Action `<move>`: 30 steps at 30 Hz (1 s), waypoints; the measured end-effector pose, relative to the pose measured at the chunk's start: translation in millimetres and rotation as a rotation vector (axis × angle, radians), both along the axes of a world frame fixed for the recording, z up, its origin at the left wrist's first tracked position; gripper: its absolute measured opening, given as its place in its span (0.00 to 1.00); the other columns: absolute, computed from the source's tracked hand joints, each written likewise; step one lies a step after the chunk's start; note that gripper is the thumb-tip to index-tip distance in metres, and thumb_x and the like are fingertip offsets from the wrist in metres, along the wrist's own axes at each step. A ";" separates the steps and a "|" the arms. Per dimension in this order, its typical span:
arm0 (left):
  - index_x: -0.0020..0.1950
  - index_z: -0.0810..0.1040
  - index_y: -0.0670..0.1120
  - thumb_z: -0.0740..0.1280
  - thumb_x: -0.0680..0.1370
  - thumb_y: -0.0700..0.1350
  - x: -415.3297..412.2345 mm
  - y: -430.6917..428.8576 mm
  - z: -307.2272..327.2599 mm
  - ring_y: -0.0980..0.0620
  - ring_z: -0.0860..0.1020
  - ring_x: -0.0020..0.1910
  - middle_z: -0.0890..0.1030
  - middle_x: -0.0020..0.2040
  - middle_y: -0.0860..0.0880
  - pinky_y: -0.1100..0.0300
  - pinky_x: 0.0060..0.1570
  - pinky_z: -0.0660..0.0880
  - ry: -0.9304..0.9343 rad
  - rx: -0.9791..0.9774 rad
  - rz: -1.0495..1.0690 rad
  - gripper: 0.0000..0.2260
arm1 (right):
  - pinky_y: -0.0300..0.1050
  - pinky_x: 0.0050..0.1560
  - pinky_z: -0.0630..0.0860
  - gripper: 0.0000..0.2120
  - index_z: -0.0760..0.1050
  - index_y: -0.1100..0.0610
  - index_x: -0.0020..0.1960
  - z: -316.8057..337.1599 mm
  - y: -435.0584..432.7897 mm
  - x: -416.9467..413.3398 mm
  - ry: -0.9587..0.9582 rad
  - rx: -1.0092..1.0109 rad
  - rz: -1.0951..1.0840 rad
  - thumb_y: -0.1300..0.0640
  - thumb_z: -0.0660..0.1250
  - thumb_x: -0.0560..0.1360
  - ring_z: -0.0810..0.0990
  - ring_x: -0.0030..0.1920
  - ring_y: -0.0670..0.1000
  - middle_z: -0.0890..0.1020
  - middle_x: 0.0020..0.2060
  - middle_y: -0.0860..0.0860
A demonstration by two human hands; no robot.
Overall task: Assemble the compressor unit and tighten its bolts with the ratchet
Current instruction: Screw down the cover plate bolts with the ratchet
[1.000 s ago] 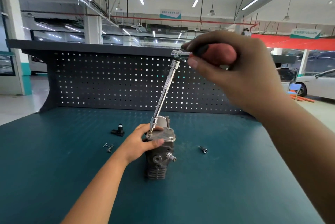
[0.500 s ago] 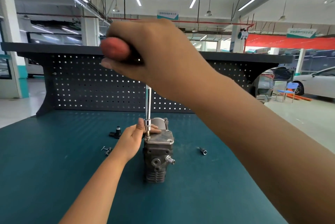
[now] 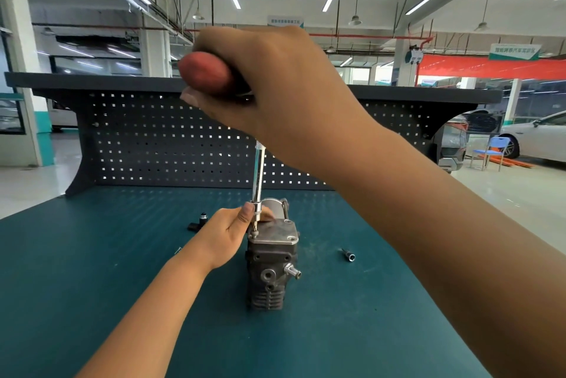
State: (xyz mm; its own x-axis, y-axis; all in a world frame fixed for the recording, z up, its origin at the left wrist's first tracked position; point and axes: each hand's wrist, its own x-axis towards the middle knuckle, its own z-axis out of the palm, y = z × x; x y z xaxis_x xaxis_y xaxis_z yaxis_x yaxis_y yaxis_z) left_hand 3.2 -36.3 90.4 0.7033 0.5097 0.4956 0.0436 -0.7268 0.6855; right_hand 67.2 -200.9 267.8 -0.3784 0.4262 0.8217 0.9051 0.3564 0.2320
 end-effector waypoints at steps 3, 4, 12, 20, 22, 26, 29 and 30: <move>0.55 0.69 0.63 0.41 0.70 0.75 -0.2 -1.9 5.0 0.61 0.79 0.45 0.83 0.46 0.58 0.70 0.47 0.68 0.064 0.070 0.047 0.27 | 0.42 0.47 0.74 0.15 0.76 0.49 0.55 0.4 7.1 3.7 -0.018 0.018 -0.035 0.42 0.63 0.75 0.78 0.44 0.42 0.81 0.43 0.41; 0.54 0.68 0.63 0.41 0.72 0.72 -0.3 -2.5 5.8 0.66 0.78 0.44 0.83 0.44 0.56 0.73 0.46 0.66 0.072 0.073 0.051 0.24 | 0.40 0.47 0.74 0.15 0.75 0.48 0.55 0.8 9.3 4.7 -0.025 0.023 -0.054 0.40 0.62 0.74 0.78 0.45 0.41 0.80 0.43 0.40; 0.49 0.69 0.63 0.45 0.71 0.69 -2.8 -6.9 11.3 0.75 0.75 0.47 0.82 0.46 0.66 0.74 0.48 0.63 0.112 0.013 0.072 0.19 | 0.42 0.45 0.74 0.17 0.75 0.57 0.56 -11.8 -1.7 15.2 0.113 0.112 0.102 0.46 0.65 0.75 0.79 0.42 0.45 0.82 0.43 0.45; 0.52 0.68 0.68 0.46 0.71 0.70 -1.8 -5.5 13.1 0.69 0.75 0.54 0.80 0.49 0.68 0.74 0.51 0.63 0.141 0.042 0.081 0.17 | 0.55 0.56 0.76 0.06 0.72 0.58 0.49 -25.4 -19.0 61.3 0.552 -0.001 0.552 0.64 0.68 0.74 0.80 0.53 0.56 0.81 0.48 0.57; 0.50 0.67 0.72 0.45 0.71 0.71 -2.8 -4.7 11.1 0.74 0.72 0.54 0.80 0.49 0.69 0.72 0.53 0.62 0.136 0.038 0.083 0.15 | 0.48 0.52 0.78 0.06 0.72 0.57 0.49 -25.6 -16.7 70.9 0.571 -0.020 0.674 0.64 0.66 0.75 0.81 0.54 0.57 0.80 0.49 0.57; 0.46 0.66 0.74 0.45 0.73 0.69 -5.0 -3.9 8.4 0.69 0.74 0.56 0.81 0.49 0.67 0.68 0.53 0.63 0.115 0.031 0.074 0.12 | 0.40 0.47 0.75 0.05 0.72 0.59 0.51 -32.4 -6.3 93.9 0.777 -0.136 0.927 0.61 0.64 0.76 0.82 0.50 0.55 0.83 0.47 0.53; 0.47 0.66 0.75 0.45 0.73 0.69 -5.0 -3.0 7.5 0.67 0.75 0.57 0.81 0.49 0.67 0.66 0.54 0.63 0.109 0.034 0.067 0.12 | 0.42 0.46 0.78 0.09 0.72 0.61 0.53 -38.3 6.5 110.7 1.078 -0.216 1.112 0.57 0.62 0.74 0.83 0.44 0.52 0.85 0.43 0.52; 0.47 0.66 0.75 0.45 0.73 0.70 -4.7 -2.6 7.2 0.66 0.75 0.58 0.81 0.49 0.67 0.65 0.55 0.64 0.104 0.032 0.065 0.12 | 0.42 0.46 0.79 0.11 0.72 0.61 0.53 -39.5 11.9 115.8 1.178 -0.218 1.154 0.56 0.62 0.74 0.83 0.43 0.52 0.85 0.43 0.53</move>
State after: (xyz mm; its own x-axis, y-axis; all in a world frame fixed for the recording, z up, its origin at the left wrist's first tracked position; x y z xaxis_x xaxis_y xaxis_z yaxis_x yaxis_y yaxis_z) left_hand -1.5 -38.9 97.6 0.7181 0.5406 0.4383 0.1609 -0.7418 0.6511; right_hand 183.0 -189.0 228.3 0.1875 0.5195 0.8336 -0.2084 0.8504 -0.4830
